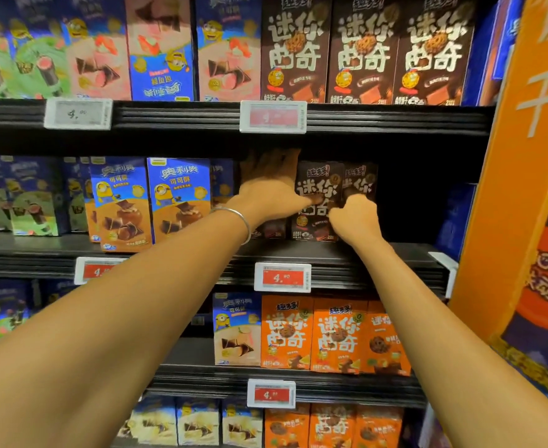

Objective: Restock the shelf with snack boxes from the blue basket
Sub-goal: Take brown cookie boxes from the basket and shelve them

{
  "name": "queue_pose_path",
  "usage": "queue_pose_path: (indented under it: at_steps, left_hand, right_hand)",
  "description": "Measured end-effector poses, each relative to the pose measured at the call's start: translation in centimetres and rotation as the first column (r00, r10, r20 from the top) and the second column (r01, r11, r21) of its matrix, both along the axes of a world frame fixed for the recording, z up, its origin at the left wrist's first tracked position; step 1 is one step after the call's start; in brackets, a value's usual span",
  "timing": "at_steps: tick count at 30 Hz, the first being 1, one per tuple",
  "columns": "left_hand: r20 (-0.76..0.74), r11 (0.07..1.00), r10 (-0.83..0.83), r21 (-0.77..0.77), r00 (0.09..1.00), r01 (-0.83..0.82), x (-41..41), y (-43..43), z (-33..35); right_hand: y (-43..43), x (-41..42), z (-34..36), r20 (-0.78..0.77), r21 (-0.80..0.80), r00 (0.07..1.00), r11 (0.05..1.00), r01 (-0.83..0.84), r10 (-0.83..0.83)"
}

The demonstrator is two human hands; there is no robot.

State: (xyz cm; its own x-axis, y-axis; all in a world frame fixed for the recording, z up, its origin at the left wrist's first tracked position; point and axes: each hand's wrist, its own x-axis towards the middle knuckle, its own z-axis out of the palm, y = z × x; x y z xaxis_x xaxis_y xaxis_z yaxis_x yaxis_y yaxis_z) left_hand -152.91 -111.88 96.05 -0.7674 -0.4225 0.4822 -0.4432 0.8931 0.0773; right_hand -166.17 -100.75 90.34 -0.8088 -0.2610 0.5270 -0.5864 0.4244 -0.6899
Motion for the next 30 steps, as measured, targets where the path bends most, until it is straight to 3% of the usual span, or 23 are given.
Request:
queue_pose_path:
  at_steps: [4,9,12,16,18,30]
  left_hand:
    - [0.066,0.999,-0.002,0.05,0.998,-0.002,-0.7,0.2,0.7]
    - [0.069,0.992,-0.051,0.118,0.996,0.043,-1.2,0.2,1.6]
    - [0.181,0.985,-0.066,0.168,0.981,0.036,-1.9,-0.2,2.1]
    - [0.128,0.973,-0.148,0.194,0.981,0.122,-2.5,-0.6,1.9]
    - [0.098,0.978,-0.156,0.155,0.983,0.14,-2.6,-0.6,1.7]
    - [0.064,0.988,-0.154,-0.005,0.986,0.154,-4.6,-2.3,1.5]
  right_hand:
    - [-0.3,-0.3,0.5,0.016,0.094,0.999,0.995,-0.032,0.031]
    - [1.5,-1.5,0.6,0.014,-0.078,0.984,0.981,0.178,-0.178]
    - [2.0,-3.3,1.2,0.127,-0.07,0.975,0.979,0.192,-0.183]
    - [1.8,-4.8,1.3,0.447,-0.206,0.892,0.978,0.025,0.071]
    - [1.4,-5.0,0.9,0.502,-0.328,0.838,0.944,-0.044,0.213]
    - [0.5,-5.3,0.3,0.346,-0.214,0.897,0.954,-0.208,0.273]
